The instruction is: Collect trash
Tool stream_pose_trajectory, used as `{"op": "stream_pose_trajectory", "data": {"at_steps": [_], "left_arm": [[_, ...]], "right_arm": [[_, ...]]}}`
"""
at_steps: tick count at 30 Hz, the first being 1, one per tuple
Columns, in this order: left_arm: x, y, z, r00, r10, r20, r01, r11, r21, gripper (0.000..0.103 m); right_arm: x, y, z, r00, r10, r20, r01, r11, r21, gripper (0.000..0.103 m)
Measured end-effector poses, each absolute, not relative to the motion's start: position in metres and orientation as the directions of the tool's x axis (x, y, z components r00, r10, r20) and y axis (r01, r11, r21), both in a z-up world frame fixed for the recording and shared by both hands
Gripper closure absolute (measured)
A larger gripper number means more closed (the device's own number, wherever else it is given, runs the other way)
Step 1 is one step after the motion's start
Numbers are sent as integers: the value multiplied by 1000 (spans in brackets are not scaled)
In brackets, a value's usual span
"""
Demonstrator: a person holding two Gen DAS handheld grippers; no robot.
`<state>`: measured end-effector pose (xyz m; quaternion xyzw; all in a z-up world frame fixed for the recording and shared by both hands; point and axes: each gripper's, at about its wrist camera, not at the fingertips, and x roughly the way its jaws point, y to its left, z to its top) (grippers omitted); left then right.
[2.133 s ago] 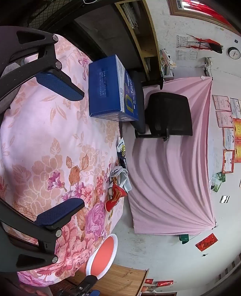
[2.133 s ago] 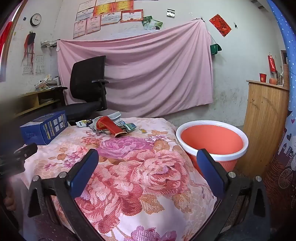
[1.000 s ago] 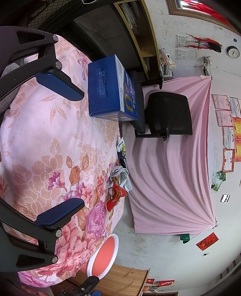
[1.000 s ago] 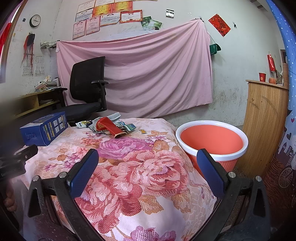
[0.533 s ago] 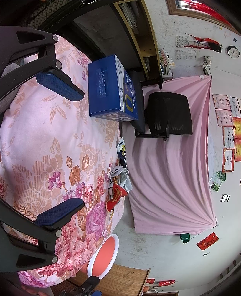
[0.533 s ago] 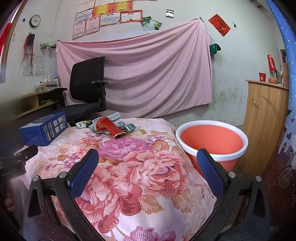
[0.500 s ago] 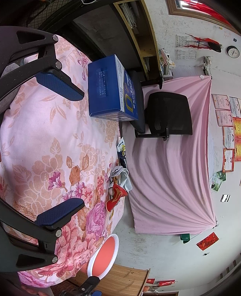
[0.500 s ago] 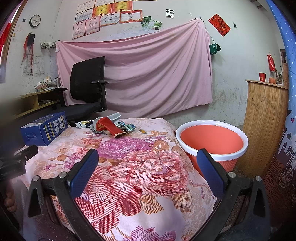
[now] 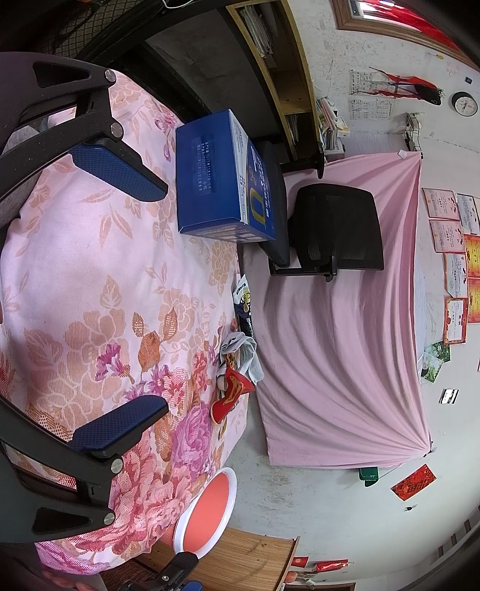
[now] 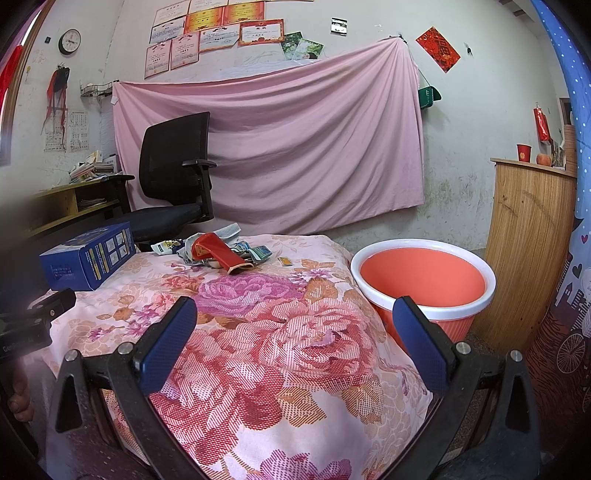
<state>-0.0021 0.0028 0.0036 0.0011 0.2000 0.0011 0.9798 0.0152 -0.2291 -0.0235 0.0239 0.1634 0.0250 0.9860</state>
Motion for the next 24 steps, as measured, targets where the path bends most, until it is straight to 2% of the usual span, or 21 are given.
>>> {"op": "stream_pose_trajectory", "data": {"at_steps": [24], "left_arm": [[-1, 1, 1, 919, 3, -394, -2, 1000, 3, 1]], "right_arm": [[15, -229, -24, 945, 57, -322, -42, 998, 56, 0]]}}
